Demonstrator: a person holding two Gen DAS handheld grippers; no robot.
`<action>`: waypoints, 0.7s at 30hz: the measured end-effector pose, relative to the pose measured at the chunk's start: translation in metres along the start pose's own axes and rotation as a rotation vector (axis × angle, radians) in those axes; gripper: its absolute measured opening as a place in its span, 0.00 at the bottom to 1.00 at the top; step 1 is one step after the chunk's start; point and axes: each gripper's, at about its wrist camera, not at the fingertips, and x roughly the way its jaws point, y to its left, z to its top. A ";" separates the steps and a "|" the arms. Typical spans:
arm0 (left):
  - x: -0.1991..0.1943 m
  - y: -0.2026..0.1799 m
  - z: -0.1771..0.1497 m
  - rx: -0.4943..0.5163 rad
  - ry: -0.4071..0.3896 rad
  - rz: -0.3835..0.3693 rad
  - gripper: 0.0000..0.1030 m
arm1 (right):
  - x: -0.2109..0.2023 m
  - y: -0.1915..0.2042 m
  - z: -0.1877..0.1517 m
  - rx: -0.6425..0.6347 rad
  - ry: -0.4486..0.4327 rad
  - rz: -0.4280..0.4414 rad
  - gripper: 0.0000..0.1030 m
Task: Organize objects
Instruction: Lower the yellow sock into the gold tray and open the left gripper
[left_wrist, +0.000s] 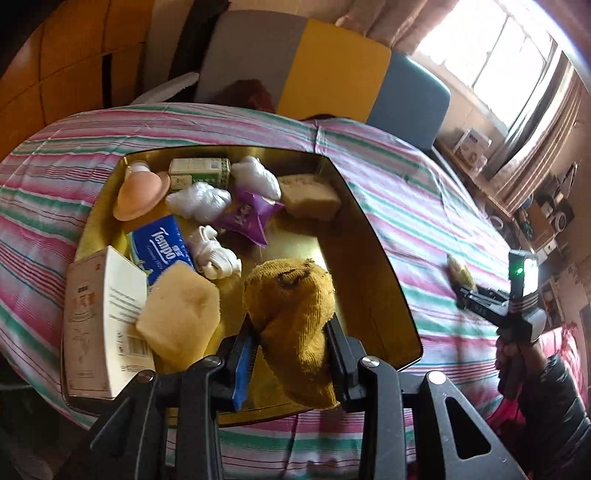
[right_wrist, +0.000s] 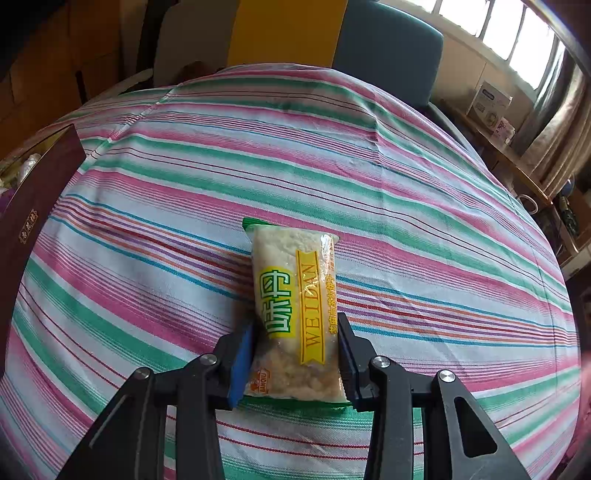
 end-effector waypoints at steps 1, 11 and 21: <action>0.002 0.000 0.000 0.000 0.008 0.007 0.34 | 0.000 0.000 0.000 0.001 0.000 0.000 0.40; 0.033 0.011 -0.012 -0.021 0.099 0.074 0.46 | 0.002 0.000 0.002 -0.002 0.001 -0.002 0.40; 0.004 0.004 -0.007 0.029 -0.004 0.130 0.53 | 0.003 0.000 0.002 -0.002 -0.003 -0.002 0.40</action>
